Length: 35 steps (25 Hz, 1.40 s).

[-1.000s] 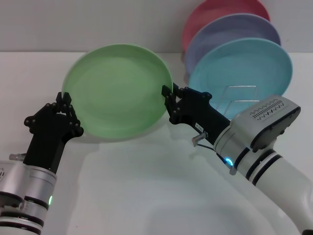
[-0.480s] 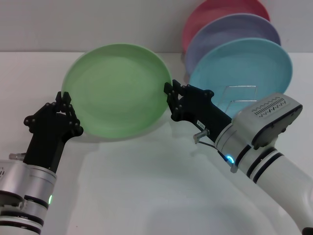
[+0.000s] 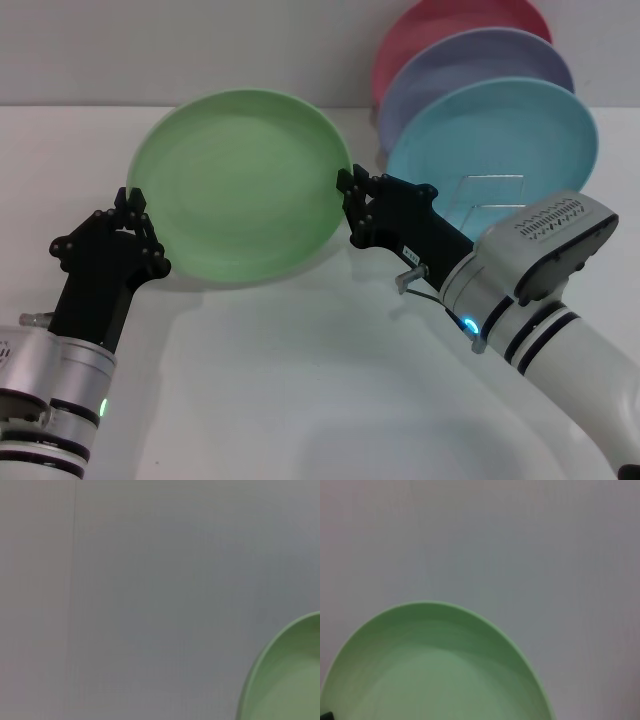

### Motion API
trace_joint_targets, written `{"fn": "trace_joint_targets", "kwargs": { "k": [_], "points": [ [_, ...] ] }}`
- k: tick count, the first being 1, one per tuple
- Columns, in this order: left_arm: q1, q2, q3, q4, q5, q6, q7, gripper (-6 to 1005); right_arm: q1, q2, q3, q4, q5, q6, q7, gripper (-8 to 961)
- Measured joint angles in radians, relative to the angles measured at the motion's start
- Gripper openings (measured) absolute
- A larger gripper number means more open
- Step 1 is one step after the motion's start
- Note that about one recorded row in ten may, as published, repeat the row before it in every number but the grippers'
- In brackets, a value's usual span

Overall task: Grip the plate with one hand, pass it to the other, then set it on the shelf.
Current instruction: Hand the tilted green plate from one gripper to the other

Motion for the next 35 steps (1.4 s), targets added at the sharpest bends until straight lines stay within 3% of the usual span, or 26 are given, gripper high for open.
{"fn": "trace_joint_targets", "kwargs": {
  "k": [35],
  "points": [
    [0.000,0.000,0.002,-0.001,0.004,-0.001,-0.006,36,0.001,0.000,-0.012,0.008,0.000,0.000,0.000,70]
  ]
}}
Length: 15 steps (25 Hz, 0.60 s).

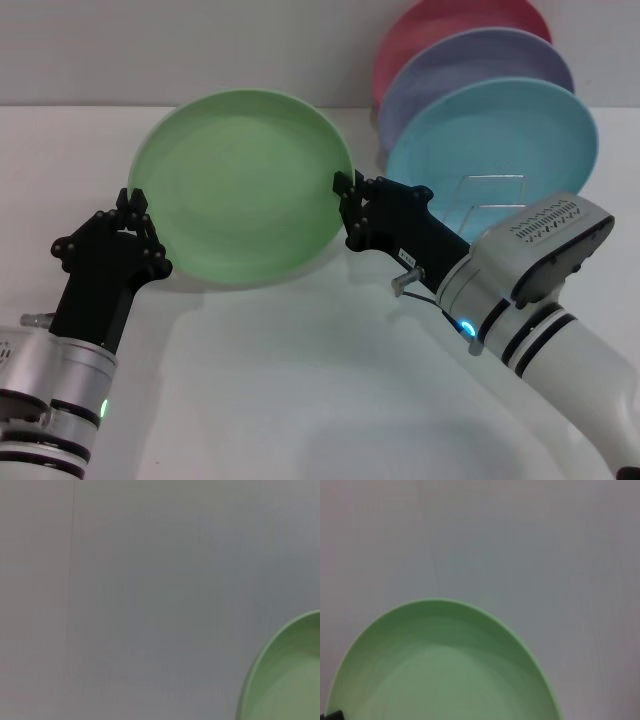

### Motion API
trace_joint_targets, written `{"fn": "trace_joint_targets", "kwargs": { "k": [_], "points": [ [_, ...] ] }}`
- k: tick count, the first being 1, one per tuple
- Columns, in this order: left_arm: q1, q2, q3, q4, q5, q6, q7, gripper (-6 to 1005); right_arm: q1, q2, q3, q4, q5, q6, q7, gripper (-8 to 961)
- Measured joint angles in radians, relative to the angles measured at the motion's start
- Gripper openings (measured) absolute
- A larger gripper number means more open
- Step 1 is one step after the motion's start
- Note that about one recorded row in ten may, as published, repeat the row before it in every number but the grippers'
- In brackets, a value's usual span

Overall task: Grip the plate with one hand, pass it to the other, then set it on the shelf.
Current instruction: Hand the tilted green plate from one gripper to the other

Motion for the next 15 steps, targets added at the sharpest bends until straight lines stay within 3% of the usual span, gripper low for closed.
{"fn": "trace_joint_targets", "kwargs": {
  "k": [15],
  "points": [
    [-0.003,0.000,0.000,-0.002,-0.005,-0.003,0.004,36,0.001,0.000,0.010,0.003,0.000,0.016,0.000,57]
  ]
}}
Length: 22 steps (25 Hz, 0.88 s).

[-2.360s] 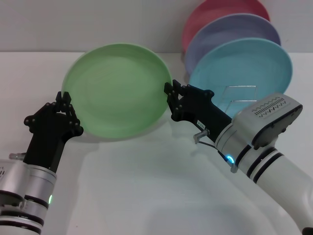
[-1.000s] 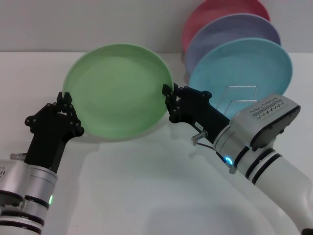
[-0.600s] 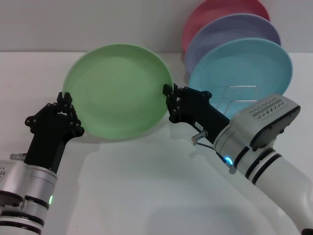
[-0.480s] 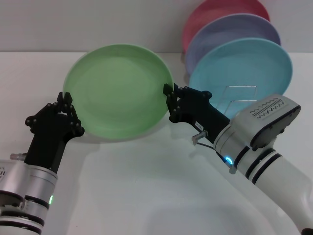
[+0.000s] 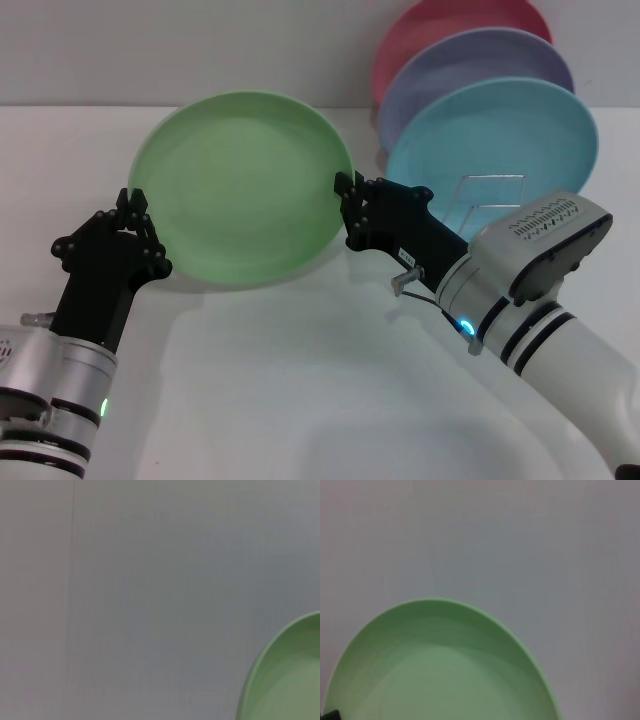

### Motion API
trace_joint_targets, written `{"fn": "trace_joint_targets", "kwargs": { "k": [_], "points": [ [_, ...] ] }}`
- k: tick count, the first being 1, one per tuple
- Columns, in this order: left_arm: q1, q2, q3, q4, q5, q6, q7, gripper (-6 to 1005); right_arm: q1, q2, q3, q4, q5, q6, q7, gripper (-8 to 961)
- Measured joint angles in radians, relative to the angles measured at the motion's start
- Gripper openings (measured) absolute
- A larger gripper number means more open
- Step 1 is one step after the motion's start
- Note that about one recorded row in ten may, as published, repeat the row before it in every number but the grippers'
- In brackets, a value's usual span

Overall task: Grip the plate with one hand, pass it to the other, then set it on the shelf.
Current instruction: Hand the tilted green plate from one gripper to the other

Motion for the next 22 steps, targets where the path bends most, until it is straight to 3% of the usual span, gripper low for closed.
{"fn": "trace_joint_targets", "kwargs": {
  "k": [22],
  "points": [
    [0.000,0.000,0.006,0.000,0.007,-0.001,-0.008,36,0.006,0.000,0.000,-0.004,0.055,0.010,-0.003,30]
  ]
}}
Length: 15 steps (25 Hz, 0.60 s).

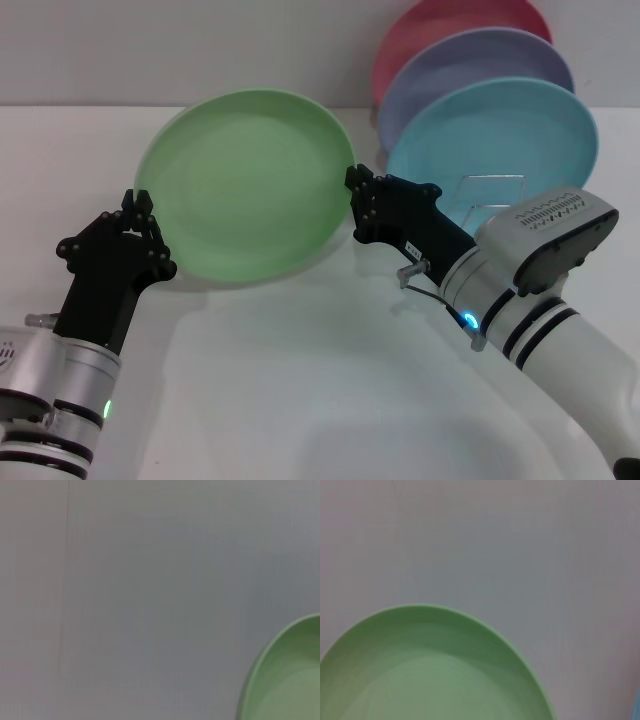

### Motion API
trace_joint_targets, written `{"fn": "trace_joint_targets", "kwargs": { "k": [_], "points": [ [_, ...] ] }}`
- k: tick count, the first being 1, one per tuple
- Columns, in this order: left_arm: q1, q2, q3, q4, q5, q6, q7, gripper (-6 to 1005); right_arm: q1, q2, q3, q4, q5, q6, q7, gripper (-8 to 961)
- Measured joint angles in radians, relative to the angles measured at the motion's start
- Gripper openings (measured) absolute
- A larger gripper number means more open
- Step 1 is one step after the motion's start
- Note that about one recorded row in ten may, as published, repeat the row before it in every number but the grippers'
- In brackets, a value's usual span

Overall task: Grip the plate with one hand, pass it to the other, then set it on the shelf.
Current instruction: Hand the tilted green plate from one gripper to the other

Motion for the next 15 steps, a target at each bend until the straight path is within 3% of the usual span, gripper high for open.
{"fn": "trace_joint_targets", "kwargs": {
  "k": [15],
  "points": [
    [0.002,0.000,0.005,0.001,-0.002,0.000,0.006,36,0.020,0.000,0.000,-0.003,0.001,0.034,0.003,29]
  ]
}}
